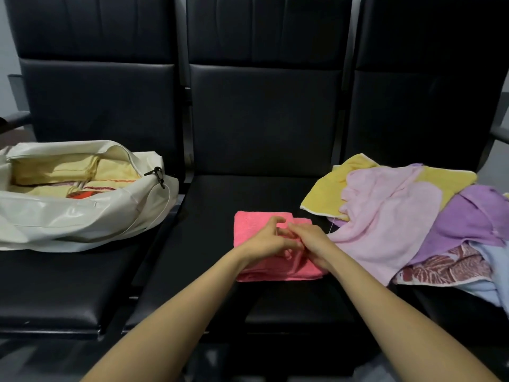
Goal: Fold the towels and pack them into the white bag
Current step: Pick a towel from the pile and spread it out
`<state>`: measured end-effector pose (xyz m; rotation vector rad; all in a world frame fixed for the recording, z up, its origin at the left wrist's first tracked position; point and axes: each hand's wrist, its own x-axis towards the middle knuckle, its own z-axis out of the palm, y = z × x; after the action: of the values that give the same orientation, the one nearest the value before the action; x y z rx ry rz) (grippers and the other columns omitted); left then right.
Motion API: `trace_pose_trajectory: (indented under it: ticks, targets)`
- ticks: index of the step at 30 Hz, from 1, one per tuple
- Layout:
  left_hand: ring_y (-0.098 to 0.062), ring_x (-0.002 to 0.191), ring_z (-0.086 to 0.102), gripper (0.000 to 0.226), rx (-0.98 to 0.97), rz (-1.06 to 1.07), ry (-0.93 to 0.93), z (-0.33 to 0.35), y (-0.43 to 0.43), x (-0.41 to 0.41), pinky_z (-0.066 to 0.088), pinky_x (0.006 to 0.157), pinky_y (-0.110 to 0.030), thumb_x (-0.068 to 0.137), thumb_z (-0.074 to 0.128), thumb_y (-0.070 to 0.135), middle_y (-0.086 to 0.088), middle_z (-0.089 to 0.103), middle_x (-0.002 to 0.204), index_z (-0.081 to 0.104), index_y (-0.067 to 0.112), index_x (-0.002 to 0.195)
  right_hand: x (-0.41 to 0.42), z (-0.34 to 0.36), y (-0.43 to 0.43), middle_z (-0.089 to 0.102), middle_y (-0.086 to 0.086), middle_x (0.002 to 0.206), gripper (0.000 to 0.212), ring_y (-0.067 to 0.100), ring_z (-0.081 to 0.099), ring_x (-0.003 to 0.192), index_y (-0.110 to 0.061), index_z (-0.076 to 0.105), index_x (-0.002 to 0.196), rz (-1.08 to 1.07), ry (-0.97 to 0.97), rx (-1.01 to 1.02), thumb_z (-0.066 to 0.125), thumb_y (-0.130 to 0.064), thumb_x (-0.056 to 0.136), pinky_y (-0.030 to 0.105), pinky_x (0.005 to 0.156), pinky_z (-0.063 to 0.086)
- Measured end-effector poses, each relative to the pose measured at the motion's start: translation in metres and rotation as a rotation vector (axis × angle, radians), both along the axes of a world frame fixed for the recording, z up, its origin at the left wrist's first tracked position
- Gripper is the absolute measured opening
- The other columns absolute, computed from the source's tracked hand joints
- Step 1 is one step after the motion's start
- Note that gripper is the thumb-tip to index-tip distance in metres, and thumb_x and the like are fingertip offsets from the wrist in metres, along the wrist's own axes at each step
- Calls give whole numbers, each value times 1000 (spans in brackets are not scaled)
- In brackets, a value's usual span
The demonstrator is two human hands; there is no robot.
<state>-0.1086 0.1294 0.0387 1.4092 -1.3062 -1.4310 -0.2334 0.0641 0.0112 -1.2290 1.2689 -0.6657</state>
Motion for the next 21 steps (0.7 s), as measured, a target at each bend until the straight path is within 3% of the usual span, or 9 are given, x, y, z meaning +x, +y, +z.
trace_pose_trajectory:
  ticks: [3, 5, 8, 11, 13, 15, 18, 21]
  targets:
    - [-14, 68, 63, 49, 71, 74, 61, 1, 0, 7, 55, 64, -23, 92, 57, 3, -9, 61, 84, 27, 7, 131, -4, 2, -1, 70, 8, 90, 16, 22, 66, 78, -12, 68, 100, 27, 92, -116, 54, -7, 95, 33, 73, 54]
    - [-17, 63, 61, 38, 78, 189, 10, 2, -1, 15, 54, 58, -25, 91, 56, 0, -11, 61, 76, 35, 6, 122, -6, 7, -3, 70, 10, 100, 24, 25, 66, 89, -10, 66, 114, 7, 202, -215, 55, -9, 93, 38, 83, 54]
    - [-17, 59, 58, 26, 36, 330, -224, -4, -3, 32, 52, 57, -28, 85, 58, 2, -8, 61, 70, 47, 8, 109, -11, 23, -1, 68, 16, 103, 22, 29, 62, 90, -11, 66, 110, -63, 298, -365, 52, -12, 93, 39, 80, 48]
    - [-19, 77, 59, 16, -21, 403, -471, -13, -2, 49, 51, 71, -32, 83, 57, 8, -4, 61, 88, 54, 13, 98, -18, 30, 0, 65, 19, 112, 27, 35, 59, 102, -2, 61, 118, -69, 473, -521, 47, -9, 96, 38, 84, 45]
    - [-20, 91, 60, 17, 9, 416, -528, -16, -1, 55, 52, 78, -34, 84, 59, 13, -5, 60, 100, 52, 13, 100, -23, 25, 1, 62, 17, 122, 36, 33, 57, 109, -6, 53, 132, -10, 622, -519, 44, -9, 97, 34, 86, 44]
    - [-20, 91, 60, 25, 89, 398, -546, -17, 0, 57, 54, 78, -35, 87, 61, 21, -6, 58, 105, 48, 11, 106, -24, 14, 0, 57, 17, 130, 44, 33, 56, 114, -11, 43, 142, 77, 766, -460, 41, -7, 98, 32, 86, 43]
    - [-11, 73, 54, 27, 185, 359, -570, -15, 1, 55, 47, 62, -25, 92, 61, 34, -2, 56, 92, 50, 11, 101, -23, 5, 2, 58, 17, 126, 47, 31, 57, 111, -10, 35, 145, 141, 930, -473, 38, -4, 98, 32, 82, 44]
    - [-10, 69, 54, 35, 204, 353, -443, -13, -1, 52, 41, 53, -21, 89, 64, 41, -1, 60, 89, 60, 8, 100, -20, 3, 6, 50, 14, 132, 48, 30, 55, 114, -8, 28, 146, 181, 1068, -540, 35, -6, 98, 35, 83, 44]
